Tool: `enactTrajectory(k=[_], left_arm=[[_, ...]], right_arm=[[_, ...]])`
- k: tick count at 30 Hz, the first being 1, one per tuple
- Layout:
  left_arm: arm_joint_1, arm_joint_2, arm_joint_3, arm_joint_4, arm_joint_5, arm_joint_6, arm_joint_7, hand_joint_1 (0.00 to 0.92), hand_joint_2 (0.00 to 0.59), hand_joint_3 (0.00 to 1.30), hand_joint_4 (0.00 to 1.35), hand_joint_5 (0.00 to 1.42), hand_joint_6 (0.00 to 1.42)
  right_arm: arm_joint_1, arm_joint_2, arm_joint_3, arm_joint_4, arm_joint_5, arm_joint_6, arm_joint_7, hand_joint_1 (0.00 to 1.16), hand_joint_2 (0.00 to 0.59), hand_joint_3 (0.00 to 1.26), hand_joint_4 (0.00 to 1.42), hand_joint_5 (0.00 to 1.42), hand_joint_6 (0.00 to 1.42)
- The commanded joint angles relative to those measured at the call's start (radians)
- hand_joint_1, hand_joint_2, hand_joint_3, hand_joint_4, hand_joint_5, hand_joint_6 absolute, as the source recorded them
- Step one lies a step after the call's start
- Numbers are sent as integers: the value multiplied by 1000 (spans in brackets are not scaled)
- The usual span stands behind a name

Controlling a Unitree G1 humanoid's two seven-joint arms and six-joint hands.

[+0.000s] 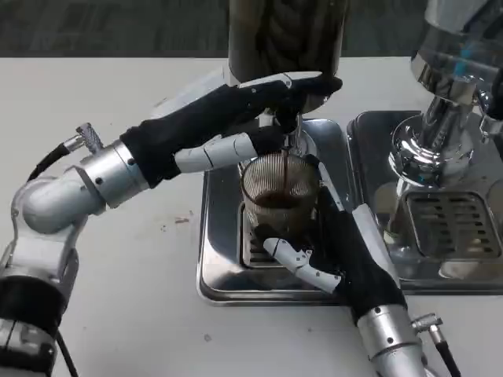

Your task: Grasp the cup under the faucet to collect the drink, then remove the cup.

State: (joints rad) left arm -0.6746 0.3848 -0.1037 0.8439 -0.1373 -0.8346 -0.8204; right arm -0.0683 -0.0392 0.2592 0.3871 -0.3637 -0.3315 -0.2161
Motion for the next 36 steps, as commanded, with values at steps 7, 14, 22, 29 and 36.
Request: enactTrajectory(k=[7,14,22,29,36], left_arm=[[7,-38,92,-1,-131,146,-106,0,84,210,145,104,8],[4,-66,155,-14,-185,198,-157,0,91,261,191,135,42],[58,-79,245,-91,-248,204,-142,0,89,333,281,242,136],[120,-37,289,-104,-238,212,-102,0,84,336,292,257,149],[192,7,313,-61,-211,209,-75,0,82,355,326,281,167]], right_arm=[[-1,6,1,4,1,-15,-1,560,236,0,0,15,57],[0,6,1,5,1,-19,-3,557,238,0,0,15,62],[4,2,5,-8,-21,-15,-20,551,242,0,0,15,53],[2,1,6,-10,-31,-16,-23,555,237,0,0,16,60],[-7,-1,7,-7,-44,-20,-32,551,241,0,0,24,63]])
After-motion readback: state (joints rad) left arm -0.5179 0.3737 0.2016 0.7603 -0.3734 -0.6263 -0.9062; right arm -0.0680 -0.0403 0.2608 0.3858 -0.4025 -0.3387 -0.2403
